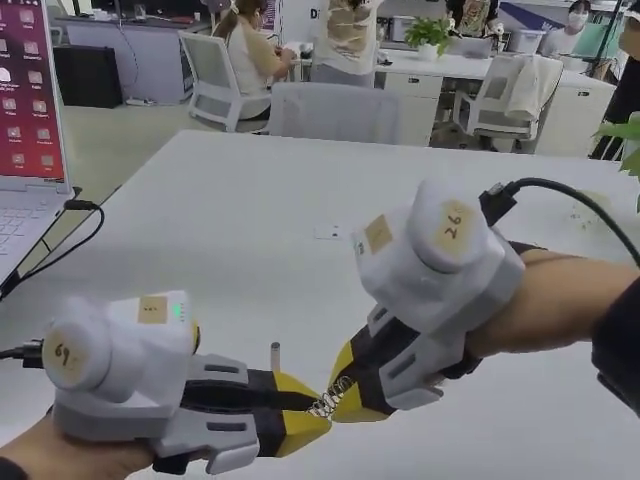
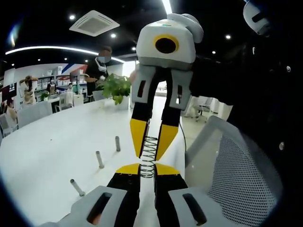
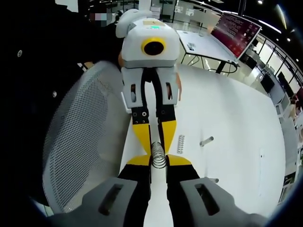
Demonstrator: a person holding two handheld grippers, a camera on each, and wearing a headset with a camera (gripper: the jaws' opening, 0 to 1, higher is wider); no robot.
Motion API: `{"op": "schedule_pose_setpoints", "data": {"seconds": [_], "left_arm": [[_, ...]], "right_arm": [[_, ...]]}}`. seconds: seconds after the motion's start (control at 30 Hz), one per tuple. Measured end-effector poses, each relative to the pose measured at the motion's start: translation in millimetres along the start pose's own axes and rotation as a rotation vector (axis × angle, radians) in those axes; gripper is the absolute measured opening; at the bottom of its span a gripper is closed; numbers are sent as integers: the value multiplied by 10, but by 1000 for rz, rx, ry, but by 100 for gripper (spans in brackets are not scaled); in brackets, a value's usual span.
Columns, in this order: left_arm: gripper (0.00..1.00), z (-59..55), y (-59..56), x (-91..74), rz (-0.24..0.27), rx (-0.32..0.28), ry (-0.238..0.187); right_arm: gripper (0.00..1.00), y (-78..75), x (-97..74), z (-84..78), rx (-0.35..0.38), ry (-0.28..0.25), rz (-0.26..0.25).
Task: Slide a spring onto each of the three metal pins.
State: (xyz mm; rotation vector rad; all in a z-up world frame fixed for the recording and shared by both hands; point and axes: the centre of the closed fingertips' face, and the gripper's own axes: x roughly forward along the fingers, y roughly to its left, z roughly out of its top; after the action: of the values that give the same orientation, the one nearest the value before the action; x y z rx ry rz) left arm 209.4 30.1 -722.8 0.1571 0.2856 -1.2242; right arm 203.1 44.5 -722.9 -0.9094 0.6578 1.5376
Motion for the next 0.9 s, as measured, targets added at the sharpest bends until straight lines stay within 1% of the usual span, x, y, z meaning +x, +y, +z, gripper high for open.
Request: {"op": "schedule_pose_setpoints", "data": {"seconds": [0.3, 0.53, 0.9], "left_arm": [[2, -10, -4, -1, -1, 2, 4], [2, -1, -3, -2, -2, -3, -2], [3, -9, -2, 10, -4, -3, 1]], "right_arm": [[8, 23, 11, 55, -20, 13, 9], [8, 29, 11, 113, -29, 12, 11], [8, 34, 16, 96, -32, 29, 17]]}}
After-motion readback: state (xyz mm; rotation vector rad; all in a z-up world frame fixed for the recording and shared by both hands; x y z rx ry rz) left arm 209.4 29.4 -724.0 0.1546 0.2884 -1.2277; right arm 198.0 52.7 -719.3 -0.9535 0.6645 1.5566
